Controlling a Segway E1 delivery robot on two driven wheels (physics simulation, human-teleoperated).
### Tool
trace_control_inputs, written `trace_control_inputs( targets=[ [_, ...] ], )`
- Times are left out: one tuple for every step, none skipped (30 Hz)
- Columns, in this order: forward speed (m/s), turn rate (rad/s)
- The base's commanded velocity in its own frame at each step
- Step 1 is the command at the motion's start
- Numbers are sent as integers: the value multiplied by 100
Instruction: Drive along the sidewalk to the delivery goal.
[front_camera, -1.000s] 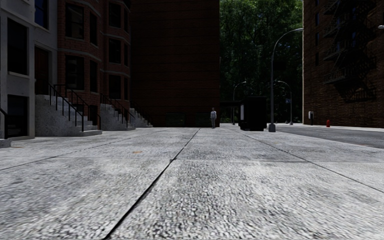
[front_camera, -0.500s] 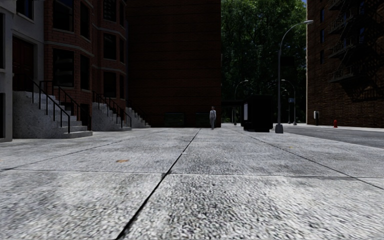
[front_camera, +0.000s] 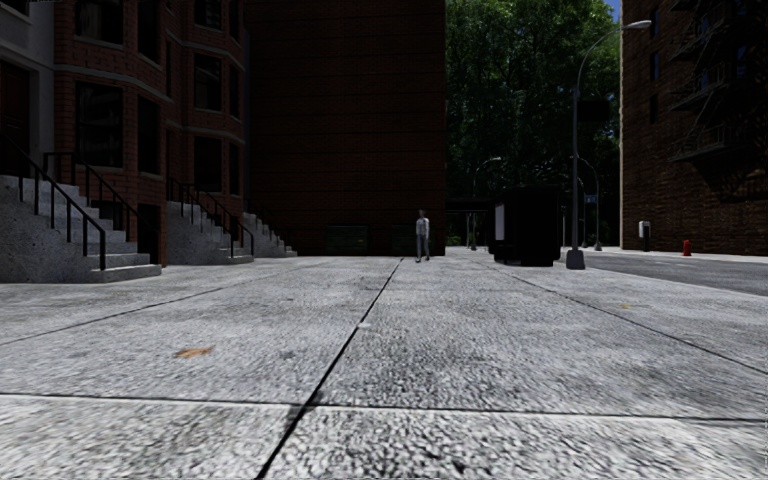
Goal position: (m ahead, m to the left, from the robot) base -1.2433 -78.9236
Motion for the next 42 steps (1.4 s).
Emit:
trace_control_inputs(
  targets=[
    [200,0],
    [200,0],
    [200,0],
    [200,0],
    [200,0],
    [200,0],
    [200,0],
    [200,0],
    [200,0],
    [200,0],
    [200,0],
    [200,0],
    [200,0],
    [200,0],
    [200,0],
    [200,0],
    [200,0],
    [200,0],
    [200,0],
    [200,-1],
    [200,-7],
    [200,-10],
    [200,-10],
    [200,-22],
    [200,-30],
    [200,-38],
    [200,-38],
    [200,-40],
    [200,-41],
    [200,-41],
    [200,-41],
    [200,-41],
    [200,-41],
    [200,-41],
    [200,-41],
    [200,-45],
    [200,-48],
    [200,-48],
    [200,-49],
    [200,-49],
    [200,-49],
    [200,-49]
  ],
)
